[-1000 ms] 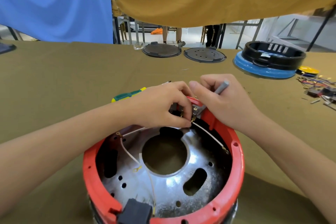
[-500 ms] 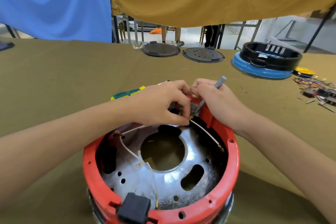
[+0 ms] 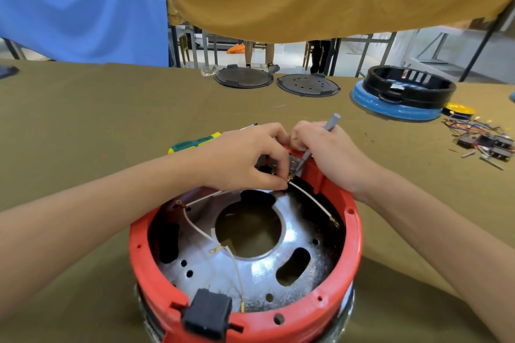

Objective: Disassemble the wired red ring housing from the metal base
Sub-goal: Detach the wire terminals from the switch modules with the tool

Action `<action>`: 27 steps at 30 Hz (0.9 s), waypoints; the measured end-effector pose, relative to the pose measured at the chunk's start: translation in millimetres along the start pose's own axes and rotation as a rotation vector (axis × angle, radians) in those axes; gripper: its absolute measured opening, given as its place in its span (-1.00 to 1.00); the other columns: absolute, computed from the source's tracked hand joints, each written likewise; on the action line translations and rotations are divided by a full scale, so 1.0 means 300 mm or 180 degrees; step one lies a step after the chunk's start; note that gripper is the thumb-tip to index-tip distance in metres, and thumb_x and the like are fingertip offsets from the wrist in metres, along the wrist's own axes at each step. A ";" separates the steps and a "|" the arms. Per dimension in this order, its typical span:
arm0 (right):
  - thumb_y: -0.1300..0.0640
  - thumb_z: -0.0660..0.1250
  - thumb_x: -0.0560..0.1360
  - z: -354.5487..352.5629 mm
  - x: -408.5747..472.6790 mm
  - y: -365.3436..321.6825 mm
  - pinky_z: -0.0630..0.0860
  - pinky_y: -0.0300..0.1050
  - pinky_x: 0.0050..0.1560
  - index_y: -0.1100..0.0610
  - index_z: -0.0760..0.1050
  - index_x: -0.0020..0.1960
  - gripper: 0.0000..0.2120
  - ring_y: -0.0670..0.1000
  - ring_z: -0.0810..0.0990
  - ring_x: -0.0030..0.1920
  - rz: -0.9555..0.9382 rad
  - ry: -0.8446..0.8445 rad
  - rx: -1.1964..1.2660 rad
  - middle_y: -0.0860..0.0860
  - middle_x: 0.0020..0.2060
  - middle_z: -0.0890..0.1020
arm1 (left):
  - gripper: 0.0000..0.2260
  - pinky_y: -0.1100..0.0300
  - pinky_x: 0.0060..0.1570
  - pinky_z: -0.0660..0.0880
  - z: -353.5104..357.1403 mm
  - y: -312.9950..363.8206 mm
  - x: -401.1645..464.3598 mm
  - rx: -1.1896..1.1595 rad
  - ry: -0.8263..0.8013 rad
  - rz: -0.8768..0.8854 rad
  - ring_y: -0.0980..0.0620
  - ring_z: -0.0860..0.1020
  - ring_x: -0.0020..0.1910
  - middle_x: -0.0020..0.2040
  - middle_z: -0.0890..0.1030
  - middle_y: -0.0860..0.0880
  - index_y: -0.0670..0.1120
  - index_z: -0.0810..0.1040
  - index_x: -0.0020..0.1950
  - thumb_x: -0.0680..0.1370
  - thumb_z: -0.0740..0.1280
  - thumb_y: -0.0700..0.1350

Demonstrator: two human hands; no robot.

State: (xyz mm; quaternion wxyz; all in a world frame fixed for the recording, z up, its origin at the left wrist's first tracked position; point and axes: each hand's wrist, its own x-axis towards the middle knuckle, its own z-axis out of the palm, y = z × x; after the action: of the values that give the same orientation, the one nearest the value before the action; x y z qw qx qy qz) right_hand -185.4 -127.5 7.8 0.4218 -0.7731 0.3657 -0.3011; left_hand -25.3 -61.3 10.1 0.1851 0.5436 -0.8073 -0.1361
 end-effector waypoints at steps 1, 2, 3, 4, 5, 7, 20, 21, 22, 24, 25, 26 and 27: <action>0.22 0.10 0.52 0.000 -0.002 0.000 0.27 0.04 -0.16 0.09 0.18 -0.31 -0.75 0.05 0.23 -0.23 -0.0018 -0.0025 -0.0012 0.05 -0.32 0.24 | -0.93 -0.02 0.10 0.45 0.000 0.001 -0.001 0.0008 0.0003 0.0000 0.10 0.50 0.05 0.12 0.45 0.09 0.10 0.63 -0.20 0.46 0.49 -0.02; 0.23 0.09 0.53 0.001 -0.004 0.001 0.28 0.05 -0.16 0.11 0.19 -0.29 -0.78 0.05 0.23 -0.22 -0.0066 -0.0045 -0.0040 0.08 -0.29 0.24 | -0.93 -0.02 0.11 0.45 0.001 0.001 -0.001 0.0019 0.0007 -0.0008 0.09 0.50 0.07 0.13 0.45 0.10 0.10 0.63 -0.21 0.46 0.49 -0.01; 0.22 0.08 0.54 -0.001 -0.007 0.002 0.28 0.03 -0.18 0.12 0.20 -0.27 -0.80 0.04 0.24 -0.23 -0.0139 -0.0058 -0.0112 0.08 -0.28 0.24 | -0.93 -0.01 0.11 0.45 0.001 0.001 -0.002 0.0035 0.0010 -0.0023 0.10 0.49 0.09 0.14 0.45 0.12 0.09 0.63 -0.21 0.46 0.48 0.00; 0.21 0.07 0.54 -0.004 -0.011 0.005 0.28 -0.02 -0.20 0.13 0.22 -0.26 -0.80 0.01 0.26 -0.25 -0.0231 -0.0064 -0.0243 0.07 -0.30 0.26 | -0.93 0.01 0.11 0.45 0.001 0.001 -0.003 0.0058 0.0015 -0.0040 0.11 0.49 0.10 0.15 0.44 0.14 0.10 0.63 -0.21 0.46 0.48 0.01; 0.20 0.08 0.55 -0.008 -0.014 0.008 0.28 -0.07 -0.24 0.15 0.24 -0.26 -0.80 -0.04 0.28 -0.29 -0.0344 -0.0068 -0.0423 0.04 -0.33 0.28 | -0.93 0.04 0.10 0.45 0.000 0.001 -0.005 0.0092 0.0020 -0.0048 0.12 0.48 0.10 0.15 0.44 0.17 0.10 0.63 -0.21 0.46 0.47 0.02; 0.21 0.10 0.55 -0.014 -0.020 0.009 0.23 -0.21 -0.38 0.22 0.28 -0.25 -0.80 -0.11 0.27 -0.39 -0.0588 -0.0065 -0.0772 -0.03 -0.41 0.32 | -0.93 0.07 0.07 0.46 0.000 0.000 -0.003 0.0150 0.0025 -0.0039 0.14 0.48 0.05 0.13 0.43 0.19 0.10 0.62 -0.21 0.46 0.47 0.02; 0.24 0.12 0.47 -0.009 0.016 -0.017 0.22 -0.02 -0.22 0.15 0.30 -0.30 -0.82 0.01 0.27 -0.26 0.0010 -0.0217 -0.0388 0.07 -0.31 0.30 | -0.94 -0.01 0.12 0.44 -0.002 0.005 0.002 0.0106 0.0007 -0.0076 0.08 0.48 0.09 0.11 0.46 0.06 0.07 0.63 -0.19 0.46 0.47 -0.03; 0.25 0.13 0.48 -0.001 0.021 -0.016 0.22 -0.02 -0.22 0.14 0.29 -0.32 -0.80 0.02 0.27 -0.26 0.0035 -0.0141 -0.0359 0.08 -0.32 0.30 | -0.94 -0.02 0.13 0.43 -0.001 0.006 0.002 0.0090 -0.0006 -0.0085 0.07 0.48 0.10 0.11 0.46 0.05 0.06 0.63 -0.19 0.46 0.47 -0.03; 0.25 0.13 0.47 0.003 0.027 -0.015 0.22 -0.02 -0.23 0.12 0.27 -0.35 -0.78 0.02 0.28 -0.27 0.0044 -0.0084 -0.0340 0.08 -0.33 0.30 | -0.94 -0.02 0.13 0.43 -0.002 0.006 0.002 0.0078 -0.0014 -0.0088 0.07 0.48 0.10 0.11 0.46 0.05 0.06 0.63 -0.19 0.46 0.47 -0.03; 0.26 0.14 0.44 0.009 0.041 -0.008 0.24 -0.04 -0.26 0.11 0.25 -0.40 -0.75 -0.01 0.30 -0.32 0.0123 -0.0012 -0.0189 0.09 -0.34 0.32 | -0.92 0.00 0.12 0.43 -0.004 0.007 0.002 0.0078 -0.0021 -0.0093 0.09 0.48 0.07 0.11 0.45 0.07 0.09 0.61 -0.21 0.46 0.47 -0.02; 0.27 0.14 0.41 0.010 0.046 -0.004 0.26 -0.05 -0.28 0.10 0.25 -0.43 -0.75 -0.03 0.30 -0.37 0.0212 0.0020 -0.0059 0.08 -0.37 0.34 | -0.90 0.02 0.12 0.43 -0.005 0.010 0.000 0.0078 -0.0046 -0.0106 0.11 0.48 0.06 0.12 0.45 0.09 0.13 0.59 -0.22 0.46 0.47 -0.01; 0.27 0.14 0.39 0.009 0.050 0.003 0.27 -0.07 -0.30 0.10 0.25 -0.45 -0.74 -0.05 0.31 -0.41 0.0272 0.0041 0.0050 0.05 -0.41 0.35 | -0.89 0.02 0.12 0.43 -0.004 0.013 -0.001 0.0079 -0.0075 -0.0115 0.12 0.48 0.06 0.12 0.45 0.10 0.17 0.58 -0.23 0.46 0.47 0.01; 0.28 0.13 0.39 0.007 0.055 0.007 0.29 -0.10 -0.32 0.09 0.25 -0.46 -0.74 -0.06 0.31 -0.45 0.0256 0.0011 0.0115 0.03 -0.45 0.35 | -0.88 0.02 0.13 0.44 -0.005 0.013 0.001 0.0096 -0.0078 -0.0124 0.12 0.49 0.08 0.13 0.45 0.11 0.20 0.57 -0.24 0.46 0.46 0.02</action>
State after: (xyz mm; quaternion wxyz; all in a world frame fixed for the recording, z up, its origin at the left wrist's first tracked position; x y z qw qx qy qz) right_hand -175.3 -140.8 7.6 0.4468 -0.7495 0.3917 -0.2918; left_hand -28.1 -60.1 13.2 0.1643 0.5602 -0.8008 -0.1341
